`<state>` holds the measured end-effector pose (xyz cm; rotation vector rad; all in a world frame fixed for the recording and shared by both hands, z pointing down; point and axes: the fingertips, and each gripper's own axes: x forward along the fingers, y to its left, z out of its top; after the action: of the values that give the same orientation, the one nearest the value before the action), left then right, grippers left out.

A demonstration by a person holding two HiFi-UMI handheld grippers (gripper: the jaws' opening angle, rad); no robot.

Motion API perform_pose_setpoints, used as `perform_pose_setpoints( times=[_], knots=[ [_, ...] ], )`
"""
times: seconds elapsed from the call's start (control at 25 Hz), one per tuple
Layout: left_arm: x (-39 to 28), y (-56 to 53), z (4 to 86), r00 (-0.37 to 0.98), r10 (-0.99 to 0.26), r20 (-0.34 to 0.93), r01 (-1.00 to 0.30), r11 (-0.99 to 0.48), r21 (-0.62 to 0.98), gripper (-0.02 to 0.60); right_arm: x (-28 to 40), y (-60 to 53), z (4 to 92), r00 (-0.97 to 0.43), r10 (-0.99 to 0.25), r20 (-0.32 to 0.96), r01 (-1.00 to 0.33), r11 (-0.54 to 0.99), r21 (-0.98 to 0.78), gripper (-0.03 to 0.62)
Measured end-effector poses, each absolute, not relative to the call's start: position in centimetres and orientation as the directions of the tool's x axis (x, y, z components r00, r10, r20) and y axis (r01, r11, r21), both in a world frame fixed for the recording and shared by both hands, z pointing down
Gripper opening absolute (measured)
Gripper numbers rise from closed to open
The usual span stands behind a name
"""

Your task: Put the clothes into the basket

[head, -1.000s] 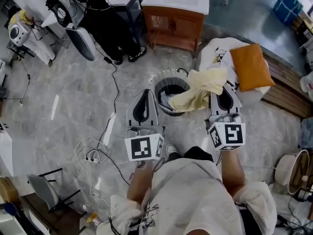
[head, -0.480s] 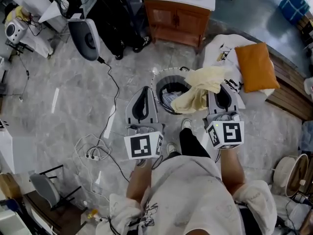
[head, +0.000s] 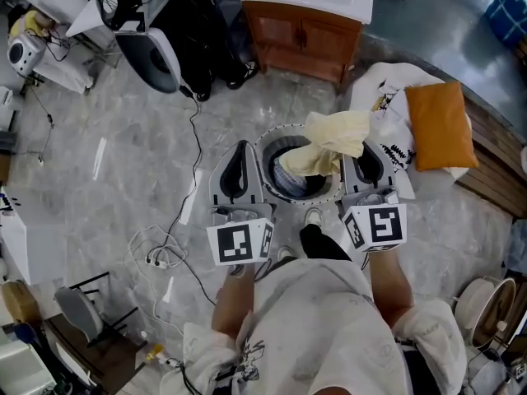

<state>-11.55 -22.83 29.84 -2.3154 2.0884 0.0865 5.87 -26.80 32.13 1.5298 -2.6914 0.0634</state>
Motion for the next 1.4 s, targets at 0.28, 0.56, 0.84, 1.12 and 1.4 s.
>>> perform_pose_setpoints(
  times=[0.28, 0.56, 0.84, 1.12, 1.4],
  knots=[
    [-10.2, -27.2, 31.4, 0.045, -0.999, -0.023, -0.999, -0.046, 0.018, 0.002, 5.9, -31.8, 34.3, -0.590, -0.803, 0.085, -0.807, 0.588, -0.045, 0.040],
    [-10.5, -29.1, 35.8, -0.016, -0.999, 0.032, -1.000, 0.017, 0.008, 0.002, 5.3, -35.3, 38.7, -0.633, -0.758, 0.159, -0.773, 0.630, -0.076, 0.040],
    [-12.6, -30.1, 39.5, -0.029, -0.998, 0.050, -1.000, 0.030, 0.010, 0.002, 2.8, -36.2, 43.9, -0.648, -0.716, 0.260, -0.755, 0.650, -0.090, 0.040],
    [-15.6, -32.1, 42.0, 0.014, -0.998, 0.066, -0.999, -0.012, 0.035, 0.002, -0.5, -36.1, 51.4, -0.606, -0.674, 0.422, -0.764, 0.641, -0.074, 0.040],
    [-19.1, -33.3, 44.3, 0.041, -0.994, 0.103, -0.997, -0.034, 0.070, 0.002, -2.2, -35.6, 60.3, -0.532, -0.602, 0.595, -0.803, 0.582, -0.130, 0.040]
  ],
)
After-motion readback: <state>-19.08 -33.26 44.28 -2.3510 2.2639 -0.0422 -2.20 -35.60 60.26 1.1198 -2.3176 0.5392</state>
